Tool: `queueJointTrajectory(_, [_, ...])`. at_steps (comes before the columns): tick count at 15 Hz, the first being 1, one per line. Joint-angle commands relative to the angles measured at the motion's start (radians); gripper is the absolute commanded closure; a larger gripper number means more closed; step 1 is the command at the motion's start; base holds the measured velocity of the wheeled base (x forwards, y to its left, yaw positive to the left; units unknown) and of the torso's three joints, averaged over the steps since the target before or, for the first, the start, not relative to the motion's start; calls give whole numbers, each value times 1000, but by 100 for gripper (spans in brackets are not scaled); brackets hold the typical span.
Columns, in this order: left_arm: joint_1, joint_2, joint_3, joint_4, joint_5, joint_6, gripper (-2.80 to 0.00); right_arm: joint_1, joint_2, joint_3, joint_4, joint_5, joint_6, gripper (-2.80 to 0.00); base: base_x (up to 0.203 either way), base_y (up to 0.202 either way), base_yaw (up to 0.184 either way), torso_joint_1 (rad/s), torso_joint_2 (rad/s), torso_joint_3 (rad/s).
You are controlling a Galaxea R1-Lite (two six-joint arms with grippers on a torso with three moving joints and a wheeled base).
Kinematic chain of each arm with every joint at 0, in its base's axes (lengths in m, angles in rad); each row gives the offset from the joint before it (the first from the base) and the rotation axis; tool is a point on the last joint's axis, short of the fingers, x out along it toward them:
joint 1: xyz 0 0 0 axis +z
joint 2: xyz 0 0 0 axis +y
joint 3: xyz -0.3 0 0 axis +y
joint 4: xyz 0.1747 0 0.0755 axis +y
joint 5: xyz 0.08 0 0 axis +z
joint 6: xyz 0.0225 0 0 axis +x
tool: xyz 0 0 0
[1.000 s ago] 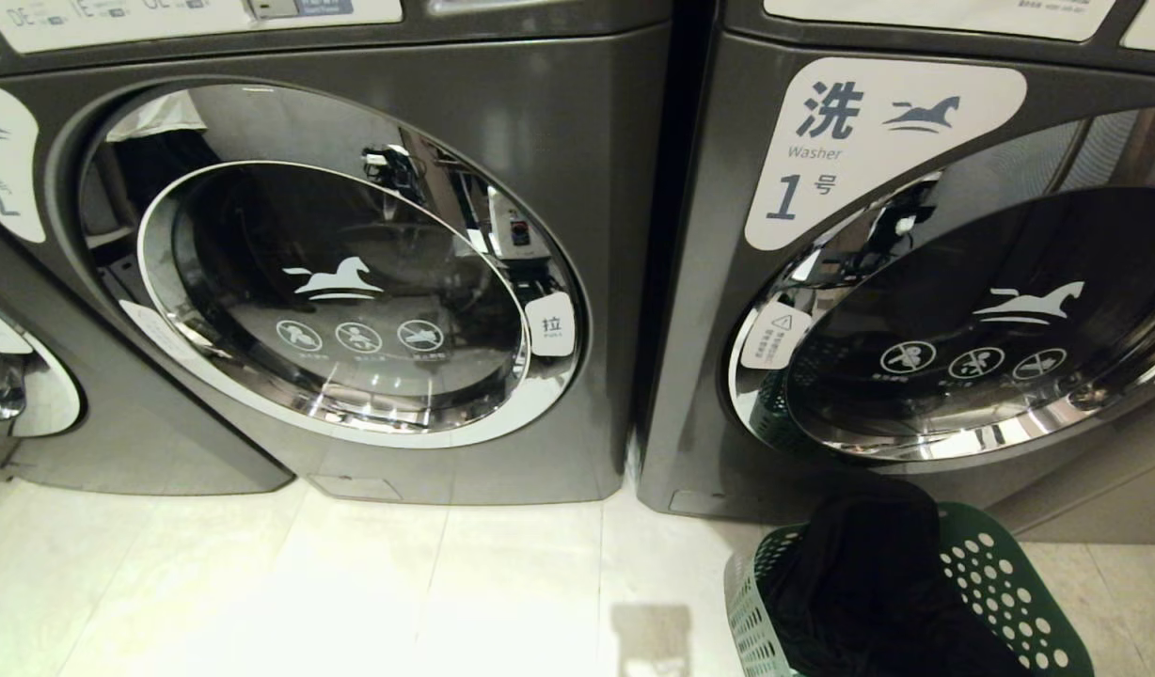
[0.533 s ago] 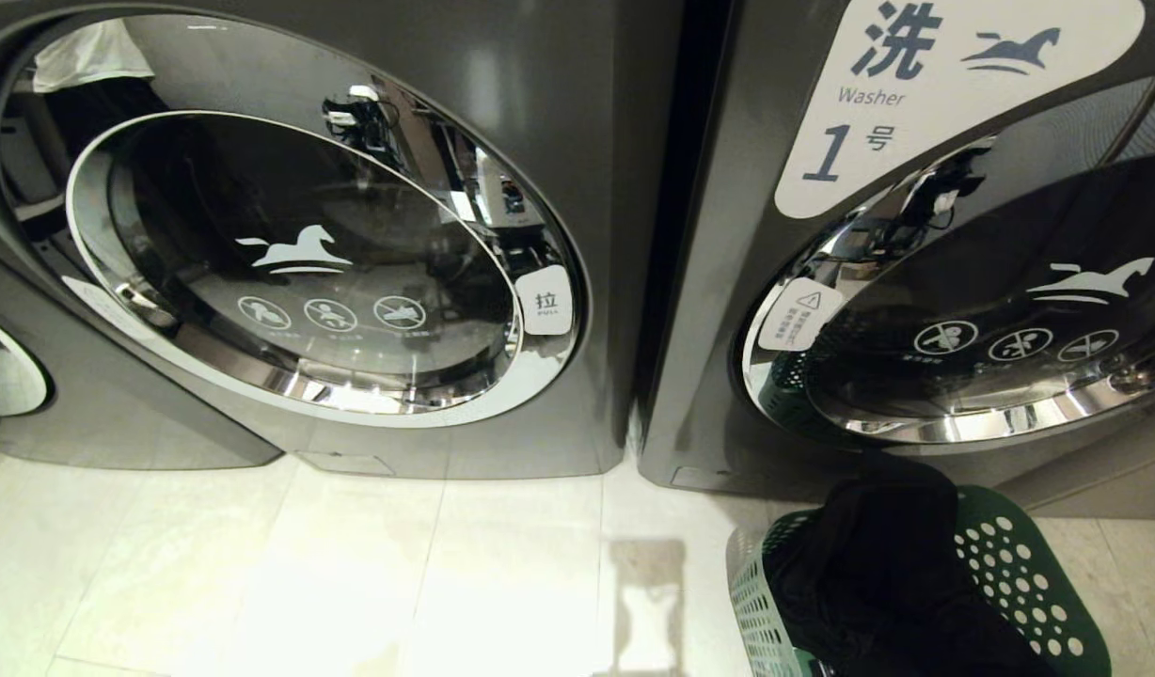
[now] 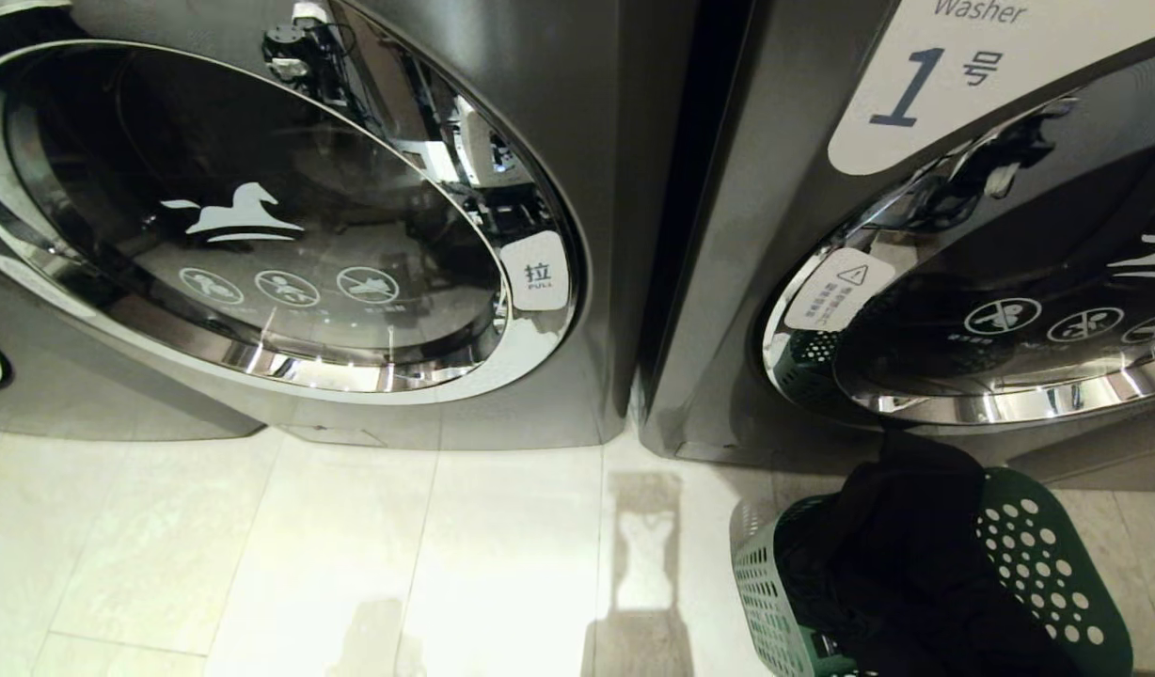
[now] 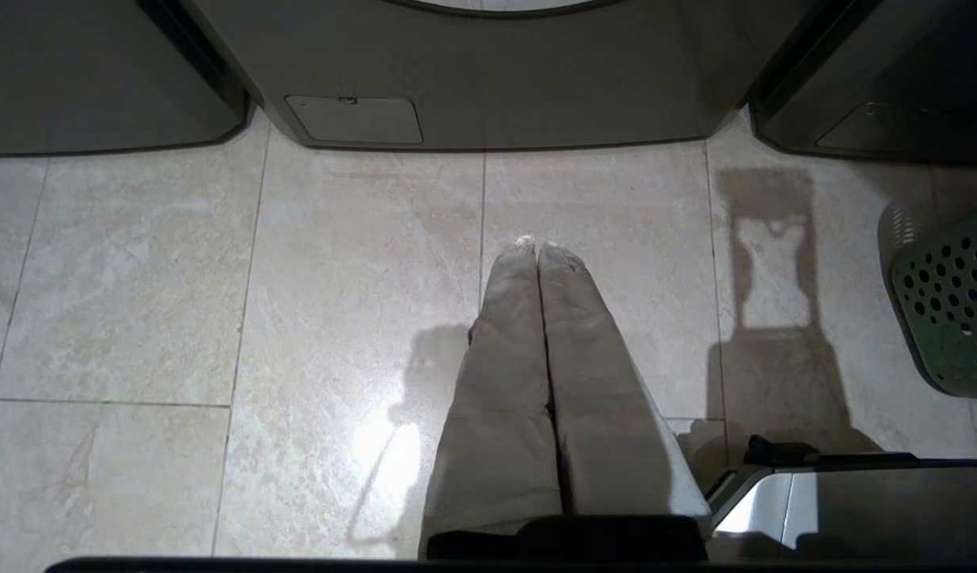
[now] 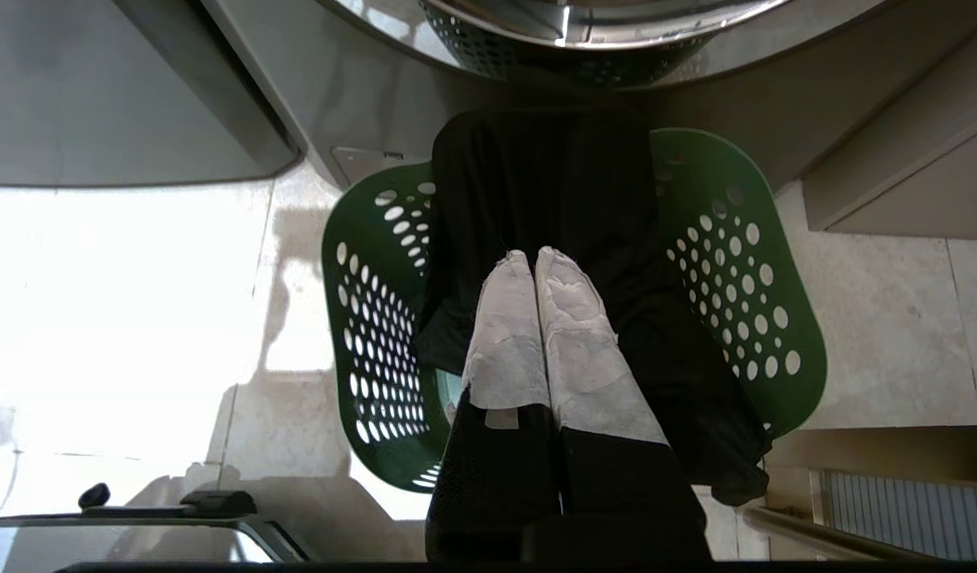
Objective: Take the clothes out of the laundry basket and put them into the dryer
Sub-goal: Take the clothes out of the basket
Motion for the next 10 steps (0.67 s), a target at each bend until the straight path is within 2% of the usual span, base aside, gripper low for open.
queueJointTrajectory(1, [0, 0, 0, 0, 0, 1, 0, 0, 0, 0, 0, 0, 0, 0, 0, 0, 0, 7, 2, -198])
queueJointTrajectory(7, [0, 0, 0, 0, 0, -1, 0, 0, 0, 0, 0, 0, 0, 0, 0, 0, 0, 3, 0, -199])
queueJointTrajectory(10, [0, 0, 0, -1, 9, -29, 0, 0, 0, 0, 0, 0, -2, 0, 0, 0, 0, 2, 3, -185])
